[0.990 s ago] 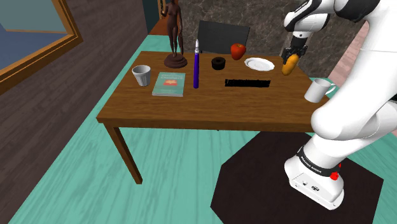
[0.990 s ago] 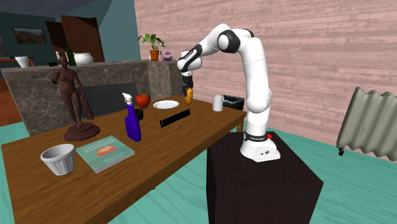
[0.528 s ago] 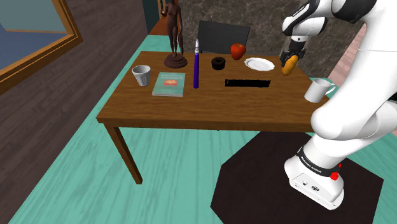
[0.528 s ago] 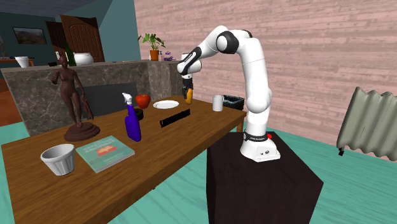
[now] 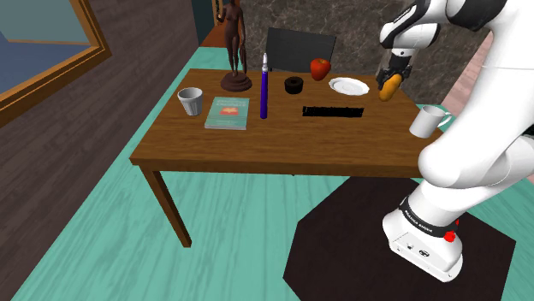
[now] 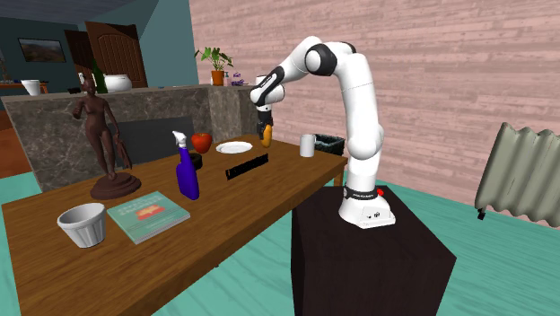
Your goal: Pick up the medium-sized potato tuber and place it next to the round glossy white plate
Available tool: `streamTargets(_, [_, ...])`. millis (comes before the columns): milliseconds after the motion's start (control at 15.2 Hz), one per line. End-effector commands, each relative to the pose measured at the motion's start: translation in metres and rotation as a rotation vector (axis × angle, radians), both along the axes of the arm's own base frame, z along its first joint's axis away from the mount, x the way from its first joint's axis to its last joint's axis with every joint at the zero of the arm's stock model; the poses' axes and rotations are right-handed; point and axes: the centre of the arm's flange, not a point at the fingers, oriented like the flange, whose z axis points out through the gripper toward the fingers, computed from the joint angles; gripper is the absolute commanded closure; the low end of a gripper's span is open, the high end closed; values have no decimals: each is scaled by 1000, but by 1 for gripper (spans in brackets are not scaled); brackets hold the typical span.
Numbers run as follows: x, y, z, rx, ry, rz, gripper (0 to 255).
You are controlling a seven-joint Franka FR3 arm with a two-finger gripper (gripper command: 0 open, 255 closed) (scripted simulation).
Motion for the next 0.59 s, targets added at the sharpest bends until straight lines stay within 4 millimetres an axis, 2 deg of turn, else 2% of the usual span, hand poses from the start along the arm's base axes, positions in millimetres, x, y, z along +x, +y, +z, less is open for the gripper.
streamTargets(0, [-1, 3, -7, 13, 12, 0, 0])
streamTargets(66, [-2, 0, -12, 13, 12, 0, 0])
streamTargets(330, [0, 5, 38, 12, 12, 0, 0])
streamTargets(528, [0, 5, 38, 12, 12, 0, 0])
